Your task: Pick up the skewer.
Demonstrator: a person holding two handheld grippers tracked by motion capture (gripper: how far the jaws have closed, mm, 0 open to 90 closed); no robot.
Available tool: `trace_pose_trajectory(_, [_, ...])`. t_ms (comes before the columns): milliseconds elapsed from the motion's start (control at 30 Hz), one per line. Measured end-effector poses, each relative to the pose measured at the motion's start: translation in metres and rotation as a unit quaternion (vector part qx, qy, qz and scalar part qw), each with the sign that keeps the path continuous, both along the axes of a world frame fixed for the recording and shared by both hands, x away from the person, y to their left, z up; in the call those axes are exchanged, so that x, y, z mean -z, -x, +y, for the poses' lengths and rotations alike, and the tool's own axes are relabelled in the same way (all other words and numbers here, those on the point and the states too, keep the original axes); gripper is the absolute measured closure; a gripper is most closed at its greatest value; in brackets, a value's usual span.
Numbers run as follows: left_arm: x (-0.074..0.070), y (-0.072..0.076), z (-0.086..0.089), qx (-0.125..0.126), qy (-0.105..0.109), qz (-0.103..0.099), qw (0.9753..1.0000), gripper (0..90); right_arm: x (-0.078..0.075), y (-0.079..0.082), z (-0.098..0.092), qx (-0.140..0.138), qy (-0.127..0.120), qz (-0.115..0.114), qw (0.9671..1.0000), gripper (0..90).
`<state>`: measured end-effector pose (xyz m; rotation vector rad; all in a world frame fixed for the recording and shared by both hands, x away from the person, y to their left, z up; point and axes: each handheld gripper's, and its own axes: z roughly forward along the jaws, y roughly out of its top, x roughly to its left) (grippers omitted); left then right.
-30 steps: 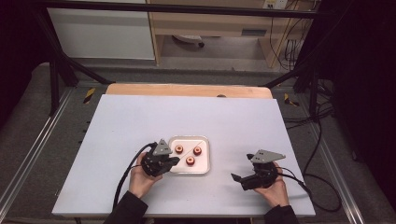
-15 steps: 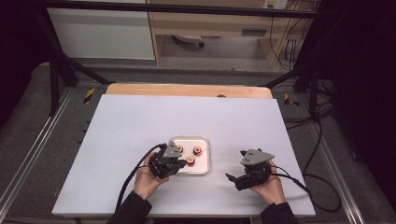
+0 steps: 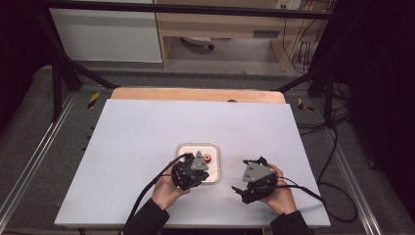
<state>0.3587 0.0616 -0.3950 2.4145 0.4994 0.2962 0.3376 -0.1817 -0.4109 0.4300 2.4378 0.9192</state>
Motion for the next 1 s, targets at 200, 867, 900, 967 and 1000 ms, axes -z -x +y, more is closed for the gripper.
trace_pose_trajectory(200, [0.003,-0.001,-0.017,0.015,-0.018,0.006,0.9997,88.4,0.001,0.003,0.006,-0.021,0.036,-0.032,0.9986,17.4])
trace_pose_trajectory(867, [-0.002,-0.005,-0.049,0.059,-0.069,0.020,0.9957,88.5,0.011,-0.005,0.009,-0.108,0.134,-0.087,0.9812,55.6])
trace_pose_trajectory(900, [-0.002,-0.005,-0.049,0.059,-0.069,0.020,0.9957,88.5,0.012,-0.006,0.009,-0.110,0.141,-0.093,0.9795,56.2])
trace_pose_trajectory(967, [-0.003,-0.005,-0.051,0.063,-0.073,0.021,0.9951,88.5,0.012,-0.005,0.009,-0.118,0.152,-0.095,0.9767,59.6])
trace_pose_trajectory(1000, [-0.003,-0.005,-0.052,0.065,-0.075,0.021,0.9949,88.5,0.013,-0.005,0.009,-0.121,0.157,-0.095,0.9755,61.0])
